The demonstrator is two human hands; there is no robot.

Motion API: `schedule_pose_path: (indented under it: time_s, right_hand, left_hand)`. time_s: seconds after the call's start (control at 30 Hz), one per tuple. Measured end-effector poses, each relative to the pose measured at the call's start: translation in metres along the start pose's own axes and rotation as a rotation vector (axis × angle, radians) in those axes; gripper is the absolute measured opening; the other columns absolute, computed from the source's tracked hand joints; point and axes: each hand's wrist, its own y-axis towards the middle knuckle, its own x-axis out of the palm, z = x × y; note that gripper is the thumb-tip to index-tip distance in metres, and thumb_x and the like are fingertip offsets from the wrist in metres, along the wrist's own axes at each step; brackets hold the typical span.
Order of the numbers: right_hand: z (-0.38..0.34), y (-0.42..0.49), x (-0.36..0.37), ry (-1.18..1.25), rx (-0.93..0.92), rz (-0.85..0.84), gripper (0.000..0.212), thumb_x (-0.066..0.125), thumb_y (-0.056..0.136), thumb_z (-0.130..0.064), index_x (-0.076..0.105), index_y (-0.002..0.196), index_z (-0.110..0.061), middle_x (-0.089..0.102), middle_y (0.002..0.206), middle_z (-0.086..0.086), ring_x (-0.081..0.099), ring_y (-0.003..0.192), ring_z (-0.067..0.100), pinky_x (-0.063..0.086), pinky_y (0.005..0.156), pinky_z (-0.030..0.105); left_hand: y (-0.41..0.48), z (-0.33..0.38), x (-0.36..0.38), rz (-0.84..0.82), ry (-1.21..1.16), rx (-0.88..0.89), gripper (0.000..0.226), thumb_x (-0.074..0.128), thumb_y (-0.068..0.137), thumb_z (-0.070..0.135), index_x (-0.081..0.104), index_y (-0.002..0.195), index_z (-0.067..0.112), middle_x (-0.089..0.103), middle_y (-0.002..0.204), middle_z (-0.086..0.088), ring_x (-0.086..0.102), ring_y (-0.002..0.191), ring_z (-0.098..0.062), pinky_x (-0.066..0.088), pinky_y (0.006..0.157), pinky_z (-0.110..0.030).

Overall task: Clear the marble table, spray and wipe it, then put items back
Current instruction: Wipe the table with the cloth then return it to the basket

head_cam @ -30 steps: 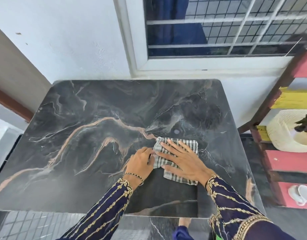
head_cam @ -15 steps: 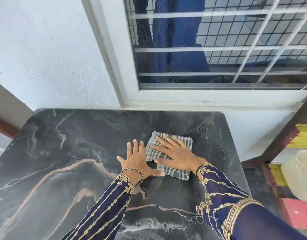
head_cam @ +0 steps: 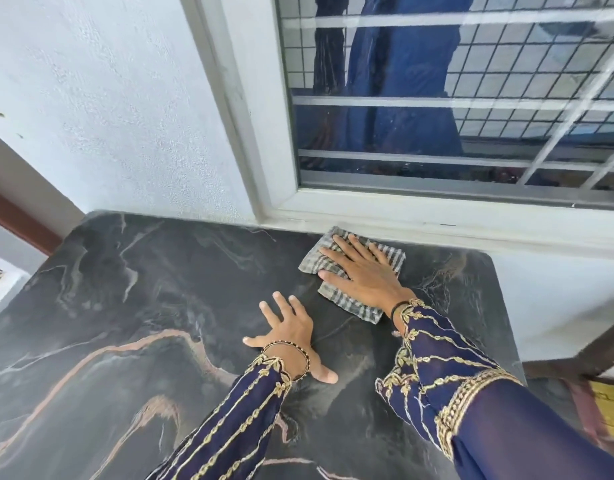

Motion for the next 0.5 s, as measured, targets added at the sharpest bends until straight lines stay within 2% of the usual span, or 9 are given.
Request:
schedule_pose_path:
  time_s: [0.2,0.5]
  right_hand:
    - [0.011,-0.022,0.003,-0.03,0.074,0.11,0.066,0.011,0.096,-0.075,0.005,0.157,-0.05,-0.002,0.169,-0.013,-0.008,0.156,0.012,-0.006,0.127,0.043]
    - [0.114,-0.102,-0.012,-0.03,0.37,0.199,0.074,0.001,0.091,-0.079,0.006,0.157,-0.048,0.001,0.17,-0.011,-0.003,0.157,0.013,0.001,0.127,0.044]
  left_hand:
    - [0.001,0.004,-0.003,-0.031,0.037,-0.021,0.15,0.084,0.054,0.057,-0.02,0.147,0.003,-0.028,0.156,-0.017,-0.02,0.142,-0.046,0.026,0.099,-0.078]
    - [0.007,0.004,0.0,-0.024,0.023,-0.037,0.153,0.086,0.05,0.058,-0.019,0.148,0.004,-0.026,0.156,-0.017,-0.021,0.142,-0.047,0.025,0.1,-0.078]
